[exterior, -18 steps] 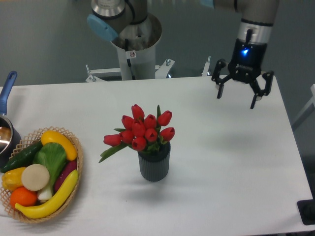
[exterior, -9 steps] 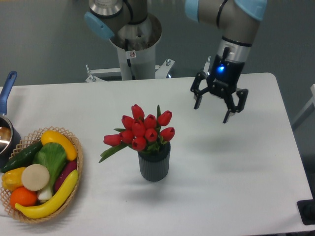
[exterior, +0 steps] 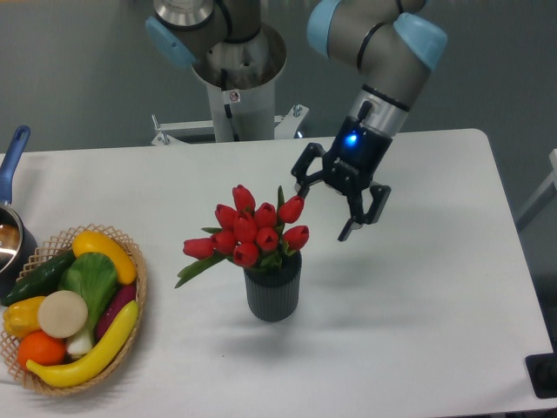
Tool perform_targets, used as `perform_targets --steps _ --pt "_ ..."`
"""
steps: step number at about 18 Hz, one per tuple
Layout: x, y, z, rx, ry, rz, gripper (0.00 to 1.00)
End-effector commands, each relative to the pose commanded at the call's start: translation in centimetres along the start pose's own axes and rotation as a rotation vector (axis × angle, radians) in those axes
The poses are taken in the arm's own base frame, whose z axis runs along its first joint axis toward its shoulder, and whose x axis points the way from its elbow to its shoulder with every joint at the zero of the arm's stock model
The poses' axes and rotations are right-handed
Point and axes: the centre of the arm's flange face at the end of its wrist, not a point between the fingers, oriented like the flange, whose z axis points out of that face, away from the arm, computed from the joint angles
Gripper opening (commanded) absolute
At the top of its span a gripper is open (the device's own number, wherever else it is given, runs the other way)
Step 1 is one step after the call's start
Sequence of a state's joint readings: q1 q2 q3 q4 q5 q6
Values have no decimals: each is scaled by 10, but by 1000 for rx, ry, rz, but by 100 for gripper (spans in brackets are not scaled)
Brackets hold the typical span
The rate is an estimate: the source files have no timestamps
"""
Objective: Pick up the flowers from the vase
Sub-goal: 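Move the open gripper toward the red tulips and lower it around the stems, then close the gripper on the tulip stems above the vase rim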
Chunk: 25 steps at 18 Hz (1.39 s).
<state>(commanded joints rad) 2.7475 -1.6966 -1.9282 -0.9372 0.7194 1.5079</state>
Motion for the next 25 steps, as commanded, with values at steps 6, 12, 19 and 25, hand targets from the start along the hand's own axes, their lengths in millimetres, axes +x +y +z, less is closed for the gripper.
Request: perform_targets --steps 6,12,19,25 --pt "10 -13 18 5 38 -11 100" --pt "12 -14 27 43 59 -20 100" --pt "9 -11 37 57 79 -34 100" --pt "6 -11 40 65 83 -58 100"
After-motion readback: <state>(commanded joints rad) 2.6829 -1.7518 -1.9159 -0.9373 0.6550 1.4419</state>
